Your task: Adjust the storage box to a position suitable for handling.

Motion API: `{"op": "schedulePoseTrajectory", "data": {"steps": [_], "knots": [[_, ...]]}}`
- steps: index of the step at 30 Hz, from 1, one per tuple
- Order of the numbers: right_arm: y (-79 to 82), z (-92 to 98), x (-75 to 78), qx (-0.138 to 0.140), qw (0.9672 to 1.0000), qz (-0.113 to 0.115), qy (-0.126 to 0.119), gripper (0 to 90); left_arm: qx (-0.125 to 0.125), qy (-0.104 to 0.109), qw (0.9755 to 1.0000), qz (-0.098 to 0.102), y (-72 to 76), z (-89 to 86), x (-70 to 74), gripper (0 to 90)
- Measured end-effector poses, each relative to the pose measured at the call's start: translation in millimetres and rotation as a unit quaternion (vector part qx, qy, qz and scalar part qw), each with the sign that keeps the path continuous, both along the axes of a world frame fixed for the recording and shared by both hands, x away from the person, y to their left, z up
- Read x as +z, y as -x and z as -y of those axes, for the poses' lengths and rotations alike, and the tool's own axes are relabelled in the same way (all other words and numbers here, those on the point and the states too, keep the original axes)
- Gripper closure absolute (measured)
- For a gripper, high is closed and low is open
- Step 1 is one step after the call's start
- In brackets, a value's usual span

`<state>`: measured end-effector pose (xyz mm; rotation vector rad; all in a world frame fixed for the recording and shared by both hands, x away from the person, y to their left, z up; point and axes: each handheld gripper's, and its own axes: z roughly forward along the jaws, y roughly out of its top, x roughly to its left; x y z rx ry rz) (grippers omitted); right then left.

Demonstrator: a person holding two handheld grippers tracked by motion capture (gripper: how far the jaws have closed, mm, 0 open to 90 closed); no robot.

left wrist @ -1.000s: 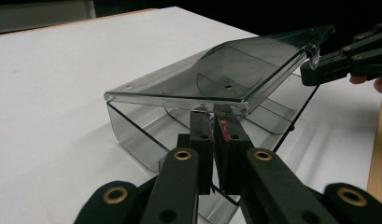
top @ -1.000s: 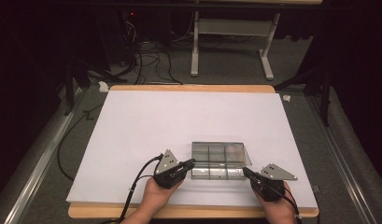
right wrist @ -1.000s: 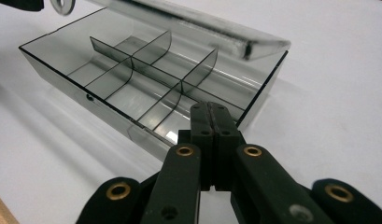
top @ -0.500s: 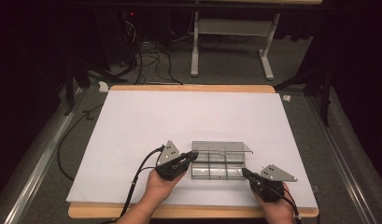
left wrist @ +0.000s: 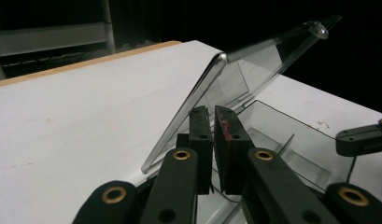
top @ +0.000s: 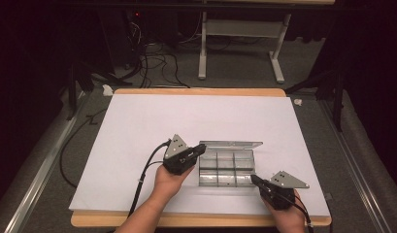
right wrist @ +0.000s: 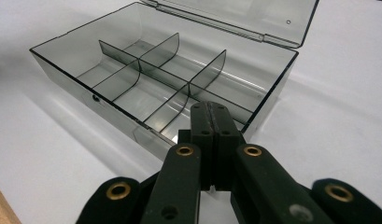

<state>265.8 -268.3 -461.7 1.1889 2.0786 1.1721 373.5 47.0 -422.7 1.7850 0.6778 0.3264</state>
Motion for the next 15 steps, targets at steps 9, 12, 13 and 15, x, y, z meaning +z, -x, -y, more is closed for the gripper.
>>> {"op": "schedulePoseTrajectory", "data": {"steps": [9,12,13,15], "knots": [[0.9,0.5,-0.2,-0.001,1.0,0.001,-0.003,90.0,0.008,-0.011,0.9999,-0.004,-12.3,5.7,-5.0,85.3],[0.4,0.3,-0.7,0.001,1.0,0.001,-0.002,90.0,0.011,-0.02,0.9997,-0.004,-15.0,7.0,-8.5,85.2],[0.2,0.0,-0.8,0.001,1.0,0.002,-0.001,90.0,0.012,-0.021,0.9997,-0.005,-16.0,7.1,-9.3,85.2],[0.3,-0.4,-0.6,0.001,1.0,0.002,0.002,90.0,0.014,-0.024,0.9996,-0.006,-18.1,6.9,-10.6,85.1]]}}
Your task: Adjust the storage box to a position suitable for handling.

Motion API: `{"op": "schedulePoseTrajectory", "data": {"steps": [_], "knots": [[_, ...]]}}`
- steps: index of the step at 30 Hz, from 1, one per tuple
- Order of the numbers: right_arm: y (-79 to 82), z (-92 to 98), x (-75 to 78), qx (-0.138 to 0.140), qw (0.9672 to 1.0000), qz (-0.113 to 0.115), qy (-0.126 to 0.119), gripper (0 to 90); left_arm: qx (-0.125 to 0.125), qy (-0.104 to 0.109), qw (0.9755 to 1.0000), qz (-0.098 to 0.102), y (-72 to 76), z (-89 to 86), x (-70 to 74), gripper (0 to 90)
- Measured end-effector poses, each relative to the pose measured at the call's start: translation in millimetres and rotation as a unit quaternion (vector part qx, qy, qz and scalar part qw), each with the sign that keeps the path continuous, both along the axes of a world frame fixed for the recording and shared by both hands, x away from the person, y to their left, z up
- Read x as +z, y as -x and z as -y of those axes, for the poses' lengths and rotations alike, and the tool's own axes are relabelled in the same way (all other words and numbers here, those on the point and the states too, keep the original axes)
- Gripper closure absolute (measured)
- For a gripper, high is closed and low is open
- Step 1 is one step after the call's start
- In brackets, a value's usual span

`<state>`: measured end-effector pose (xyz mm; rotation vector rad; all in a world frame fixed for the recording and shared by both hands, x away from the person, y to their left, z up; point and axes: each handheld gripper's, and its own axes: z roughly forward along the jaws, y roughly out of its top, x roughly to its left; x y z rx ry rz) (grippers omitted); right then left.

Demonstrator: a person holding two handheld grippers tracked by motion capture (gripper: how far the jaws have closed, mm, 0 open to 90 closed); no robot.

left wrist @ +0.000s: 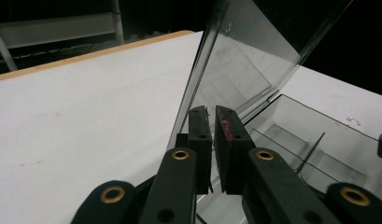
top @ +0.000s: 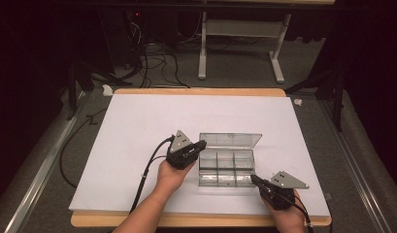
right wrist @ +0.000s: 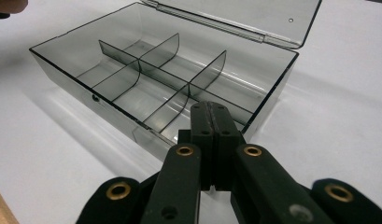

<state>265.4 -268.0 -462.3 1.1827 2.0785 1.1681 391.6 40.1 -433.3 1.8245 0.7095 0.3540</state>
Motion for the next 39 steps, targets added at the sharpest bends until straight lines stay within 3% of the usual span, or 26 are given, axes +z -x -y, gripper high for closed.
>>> {"op": "schedulePoseTrajectory", "data": {"steps": [9,21,25,29,34,39], "knots": [[0.1,-0.7,-0.4,-0.001,1.0,0.003,0.003,90.0,0.008,-0.009,0.9998,-0.013,-8.4,1.2,-9.2,85.0],[0.2,-0.1,-0.7,0.001,1.0,0.005,0.002,90.0,0.016,-0.019,0.999,-0.038,-10.2,0.0,-33.9,85.4],[0.3,-0.3,-0.2,0.001,1.0,0.006,0.002,90.0,0.014,-0.014,0.9991,-0.039,-7.4,-1.6,-32.1,84.7],[4.8,4.5,10.0,-0.01,0.9994,0.033,-0.009,89.7,0.016,-0.005,0.9994,-0.029,-3.1,-7.8,-23.0,82.2],[7.5,27.4,14.2,-0.055,0.9977,0.039,-0.011,89.3,0.025,-0.028,0.9992,-0.016,2.4,-24.7,-17.9,74.1],[8.5,42.7,11.4,-0.081,0.9961,0.034,-0.005,88.2,0.047,-0.066,0.9964,-0.026,5.6,-49.2,-24.9,62.3]]}}
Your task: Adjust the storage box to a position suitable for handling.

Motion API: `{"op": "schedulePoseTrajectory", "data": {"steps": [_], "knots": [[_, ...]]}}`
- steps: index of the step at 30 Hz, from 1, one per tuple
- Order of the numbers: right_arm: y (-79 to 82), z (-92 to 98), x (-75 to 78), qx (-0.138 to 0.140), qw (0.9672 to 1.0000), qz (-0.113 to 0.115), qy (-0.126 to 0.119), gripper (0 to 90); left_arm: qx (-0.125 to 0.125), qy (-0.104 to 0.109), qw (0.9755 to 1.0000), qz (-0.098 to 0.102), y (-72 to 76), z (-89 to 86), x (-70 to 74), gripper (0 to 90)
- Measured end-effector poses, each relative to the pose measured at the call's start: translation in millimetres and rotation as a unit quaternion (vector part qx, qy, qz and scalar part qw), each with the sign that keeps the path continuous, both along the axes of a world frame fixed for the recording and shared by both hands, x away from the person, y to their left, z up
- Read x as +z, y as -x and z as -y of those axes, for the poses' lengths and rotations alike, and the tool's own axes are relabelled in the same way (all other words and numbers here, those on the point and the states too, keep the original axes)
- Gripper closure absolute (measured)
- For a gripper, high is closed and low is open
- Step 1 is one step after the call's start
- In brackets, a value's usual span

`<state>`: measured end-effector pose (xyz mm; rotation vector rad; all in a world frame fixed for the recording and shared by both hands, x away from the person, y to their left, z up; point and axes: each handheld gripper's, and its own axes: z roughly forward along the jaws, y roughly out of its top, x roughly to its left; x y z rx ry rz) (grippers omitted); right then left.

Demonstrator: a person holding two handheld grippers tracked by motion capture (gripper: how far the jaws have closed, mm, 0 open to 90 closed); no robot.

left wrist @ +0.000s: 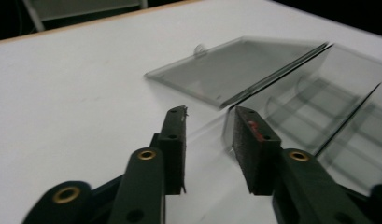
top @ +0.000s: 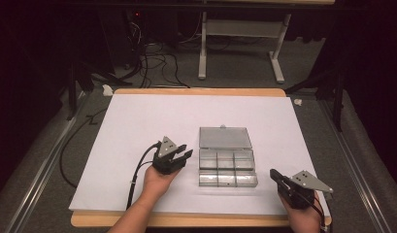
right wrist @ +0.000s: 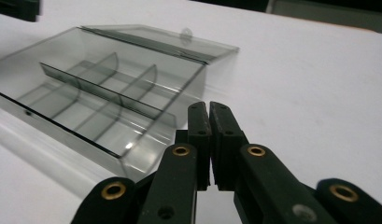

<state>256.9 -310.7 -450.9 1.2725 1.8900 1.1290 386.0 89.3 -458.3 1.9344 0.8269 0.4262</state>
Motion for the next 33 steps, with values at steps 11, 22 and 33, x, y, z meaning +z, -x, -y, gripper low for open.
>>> {"op": "schedulePoseTrajectory", "data": {"steps": [11,22,33], "knots": [[-4.5,10.1,-14.9,-0.025,0.999,-0.037,0.009,83.0,0.024,-0.073,0.997,-0.007,19.1,-63.3,-10.7,41.5],[-10.8,1.4,-21.6,-0.037,0.997,-0.066,0.016,79.3,0.037,-0.07,0.9968,-0.005,23.4,-80.8,-25.3,37.1],[-24.8,-7.4,-12.3,-0.057,0.9917,-0.109,0.038,79.3,0.02,-0.061,0.9979,-0.005,23.9,-82.5,-25.3,35.8]]}}
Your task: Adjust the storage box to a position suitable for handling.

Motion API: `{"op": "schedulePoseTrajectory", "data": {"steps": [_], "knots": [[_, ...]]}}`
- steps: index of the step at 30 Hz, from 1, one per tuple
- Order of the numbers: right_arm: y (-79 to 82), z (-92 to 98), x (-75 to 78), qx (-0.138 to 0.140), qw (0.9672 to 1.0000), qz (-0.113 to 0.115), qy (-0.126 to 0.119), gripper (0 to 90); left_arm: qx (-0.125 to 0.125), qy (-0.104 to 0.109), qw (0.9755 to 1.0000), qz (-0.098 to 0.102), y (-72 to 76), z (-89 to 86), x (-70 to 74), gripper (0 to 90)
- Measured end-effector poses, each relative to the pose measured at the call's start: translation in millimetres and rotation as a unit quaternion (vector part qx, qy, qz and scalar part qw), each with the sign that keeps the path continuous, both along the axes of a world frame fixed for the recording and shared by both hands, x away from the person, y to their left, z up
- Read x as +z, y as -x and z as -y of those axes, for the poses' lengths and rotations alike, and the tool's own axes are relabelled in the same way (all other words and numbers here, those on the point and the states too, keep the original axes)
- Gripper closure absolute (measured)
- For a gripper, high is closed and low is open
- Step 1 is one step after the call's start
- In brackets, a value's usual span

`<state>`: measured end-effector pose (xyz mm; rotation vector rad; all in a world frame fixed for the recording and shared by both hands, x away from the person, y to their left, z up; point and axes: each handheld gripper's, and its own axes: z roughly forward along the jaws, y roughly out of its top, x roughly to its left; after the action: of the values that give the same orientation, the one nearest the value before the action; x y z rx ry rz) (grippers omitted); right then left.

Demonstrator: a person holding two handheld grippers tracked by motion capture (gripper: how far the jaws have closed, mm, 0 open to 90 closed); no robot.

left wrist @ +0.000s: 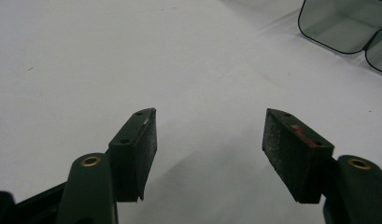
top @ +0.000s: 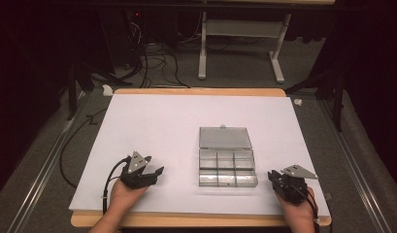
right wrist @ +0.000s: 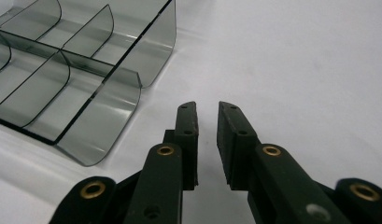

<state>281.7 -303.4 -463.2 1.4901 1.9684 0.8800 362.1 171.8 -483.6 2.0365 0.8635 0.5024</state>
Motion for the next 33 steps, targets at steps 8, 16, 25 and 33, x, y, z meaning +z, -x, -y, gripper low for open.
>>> {"op": "schedulePoseTrajectory", "data": {"steps": [8,16,25,33], "knots": [[-5.8,6.4,2.4,-0.008,0.9997,-0.025,-0.001,79.3,0.002,-0.003,1.0,-0.003,-0.8,0.1,-0.1,35.5],[-5.8,9.9,4.0,-0.004,0.9989,-0.046,-0.001,78.8,0.0,-0.002,1.0,-0.004,-0.6,0.2,-0.1,35.2],[-6.7,9.5,16.4,0.011,0.9968,-0.078,0.012,75.8,-0.001,0.009,0.9999,-0.008,-1.6,-1.8,0.0,34.7],[-10.5,14.5,21.6,0.026,0.9942,-0.104,0.016,73.5,-0.001,0.011,0.9999,-0.006,-1.0,-2.4,0.2,33.8]]}}
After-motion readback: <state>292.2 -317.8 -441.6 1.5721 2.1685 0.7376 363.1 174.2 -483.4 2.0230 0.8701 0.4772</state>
